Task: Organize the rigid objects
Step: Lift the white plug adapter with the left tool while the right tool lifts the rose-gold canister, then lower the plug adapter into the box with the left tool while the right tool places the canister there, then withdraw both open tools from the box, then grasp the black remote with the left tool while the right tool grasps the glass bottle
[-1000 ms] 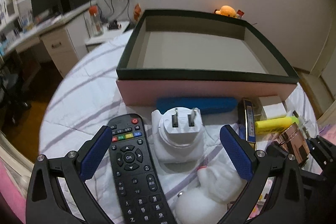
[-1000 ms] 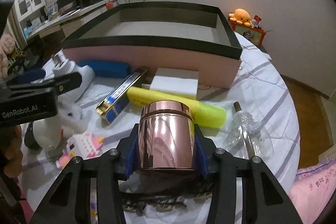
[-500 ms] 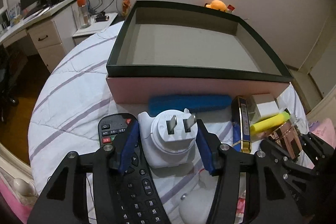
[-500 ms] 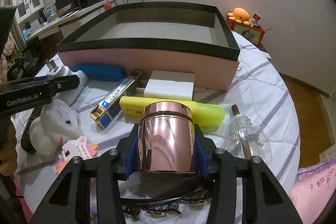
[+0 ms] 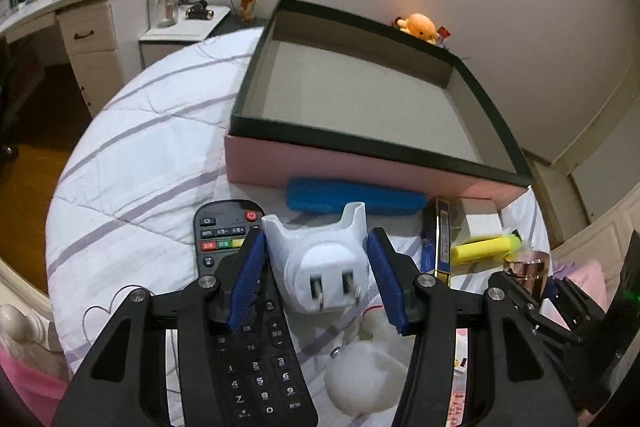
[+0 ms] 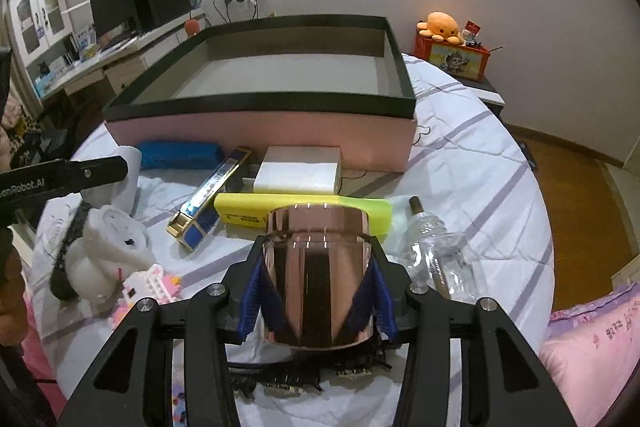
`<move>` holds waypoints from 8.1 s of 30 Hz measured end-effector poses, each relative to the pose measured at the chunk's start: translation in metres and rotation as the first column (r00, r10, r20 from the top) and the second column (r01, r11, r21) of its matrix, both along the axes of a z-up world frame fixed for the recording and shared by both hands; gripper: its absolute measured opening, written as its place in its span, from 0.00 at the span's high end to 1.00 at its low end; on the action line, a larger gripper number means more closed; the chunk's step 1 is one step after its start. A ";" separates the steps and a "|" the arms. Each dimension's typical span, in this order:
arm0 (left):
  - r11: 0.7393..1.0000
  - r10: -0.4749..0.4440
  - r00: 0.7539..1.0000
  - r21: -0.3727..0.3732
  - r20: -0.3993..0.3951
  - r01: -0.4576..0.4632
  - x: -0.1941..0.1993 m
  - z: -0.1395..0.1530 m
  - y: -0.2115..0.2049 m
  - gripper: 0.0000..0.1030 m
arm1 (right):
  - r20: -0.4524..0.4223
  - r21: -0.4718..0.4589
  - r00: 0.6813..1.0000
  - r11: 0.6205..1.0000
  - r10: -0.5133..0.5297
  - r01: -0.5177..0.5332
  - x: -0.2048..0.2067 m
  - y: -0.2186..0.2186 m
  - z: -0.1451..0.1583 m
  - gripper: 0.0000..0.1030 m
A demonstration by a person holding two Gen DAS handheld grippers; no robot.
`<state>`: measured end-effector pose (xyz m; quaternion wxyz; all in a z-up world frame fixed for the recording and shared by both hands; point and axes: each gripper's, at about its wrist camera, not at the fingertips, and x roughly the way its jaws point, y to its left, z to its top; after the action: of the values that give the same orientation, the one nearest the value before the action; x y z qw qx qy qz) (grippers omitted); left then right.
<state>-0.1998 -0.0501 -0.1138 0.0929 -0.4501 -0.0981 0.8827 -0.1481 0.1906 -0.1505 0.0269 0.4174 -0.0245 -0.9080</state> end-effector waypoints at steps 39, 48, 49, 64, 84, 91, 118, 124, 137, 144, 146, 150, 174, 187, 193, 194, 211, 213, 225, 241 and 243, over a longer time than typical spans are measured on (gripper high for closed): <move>0.995 -0.054 0.999 -0.079 0.004 0.054 0.010 0.017 -0.001 0.46 | 0.025 0.005 1.000 1.000 -0.013 0.013 0.010 0.000 0.000 0.53; 0.985 -0.080 0.990 -0.162 -0.116 0.060 0.022 0.033 0.004 0.00 | 0.028 0.017 0.999 1.000 -0.022 0.022 0.007 -0.003 -0.001 0.53; 0.986 -0.081 0.992 -0.154 -0.093 0.066 0.015 0.027 0.004 0.00 | 0.028 0.018 0.999 1.000 -0.023 0.022 0.007 -0.003 -0.001 0.53; 0.991 -0.115 0.993 -0.073 -0.002 0.115 -0.020 -0.014 0.010 0.48 | 0.060 -0.003 0.998 1.000 -0.014 0.015 -0.006 0.002 -0.011 0.54; 0.993 -0.098 0.985 -0.078 -0.142 0.088 0.020 0.031 -0.004 0.48 | -0.028 0.001 0.999 1.000 -0.031 0.031 0.023 -0.001 0.025 0.54; 0.993 -0.097 0.974 -0.082 -0.207 0.082 0.047 0.057 -0.005 0.48 | -0.143 0.009 0.989 0.999 -0.032 0.034 0.050 -0.003 0.062 0.54; 0.990 -0.088 0.944 -0.131 -0.319 0.048 0.109 0.096 0.008 0.48 | -0.331 0.016 0.943 0.999 -0.022 0.029 0.112 -0.006 0.116 0.54; 0.989 -0.086 0.943 -0.138 -0.323 0.043 0.105 0.097 0.008 0.48 | -0.331 0.015 0.944 1.000 -0.011 0.017 0.107 -0.005 0.116 0.54; 0.985 -0.121 0.950 -0.151 -0.288 0.080 0.056 0.090 0.020 0.48 | -0.291 0.011 0.957 1.000 0.002 0.002 0.068 -0.001 0.105 0.54; 0.974 -0.162 0.951 -0.198 -0.262 0.111 -0.008 0.081 0.038 0.48 | -0.247 -0.002 0.969 1.000 0.006 -0.006 0.006 0.009 0.089 0.53; 0.968 -0.180 0.953 -0.215 -0.245 0.128 -0.030 0.075 0.043 0.48 | -0.231 -0.001 0.973 1.000 0.016 -0.016 -0.014 0.012 0.083 0.54; 0.961 -0.205 0.954 -0.227 -0.218 0.155 -0.067 0.067 0.049 0.48 | -0.195 0.009 0.980 1.000 0.030 -0.029 -0.055 0.016 0.069 0.54; 0.944 -0.216 0.962 -0.289 -0.169 0.161 -0.103 0.049 0.056 0.11 | -0.238 0.032 0.970 0.999 0.040 -0.033 -0.080 0.010 0.072 0.24; 0.939 -0.219 0.940 -0.317 -0.261 0.130 -0.063 0.076 0.054 0.10 | -0.272 0.028 0.962 1.000 0.003 0.005 -0.051 0.014 0.094 0.24; 0.949 -0.197 0.931 -0.299 -0.307 0.102 -0.020 0.099 0.044 0.10 | -0.318 0.038 0.948 0.999 -0.016 0.029 -0.009 0.011 0.119 0.24; 0.949 -0.189 0.929 -0.301 -0.318 0.091 -0.012 0.102 0.042 0.10 | -0.323 0.040 0.946 0.999 -0.018 0.033 -0.002 0.011 0.122 0.24; 0.954 -0.094 0.898 -0.297 -0.430 -0.043 0.130 0.124 0.012 0.05 | -0.369 0.056 0.929 0.996 -0.043 0.069 0.115 -0.011 0.136 0.24; 0.958 -0.098 0.899 -0.284 -0.427 -0.030 0.140 0.122 0.007 0.05 | -0.378 0.076 0.924 0.993 -0.059 0.094 0.126 -0.013 0.134 0.24; 0.971 -0.087 0.923 -0.237 -0.376 -0.005 0.161 0.100 0.001 0.05 | -0.393 0.101 0.917 0.989 -0.064 0.112 0.152 -0.023 0.130 0.24; 0.968 -0.017 0.957 -0.243 -0.290 -0.057 0.124 0.083 -0.007 0.04 | -0.282 0.077 0.953 0.987 -0.113 0.140 0.119 0.003 0.107 0.23; 0.965 0.002 0.967 -0.253 -0.253 -0.069 0.111 0.074 -0.007 0.04 | -0.237 0.074 0.963 0.986 -0.131 0.153 0.106 0.012 0.096 0.23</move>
<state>-0.0892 -0.0574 -0.0397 0.0289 -0.3414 0.0227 0.9392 -0.0422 0.2031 -0.0543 -0.0548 0.3068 -0.0096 -0.9501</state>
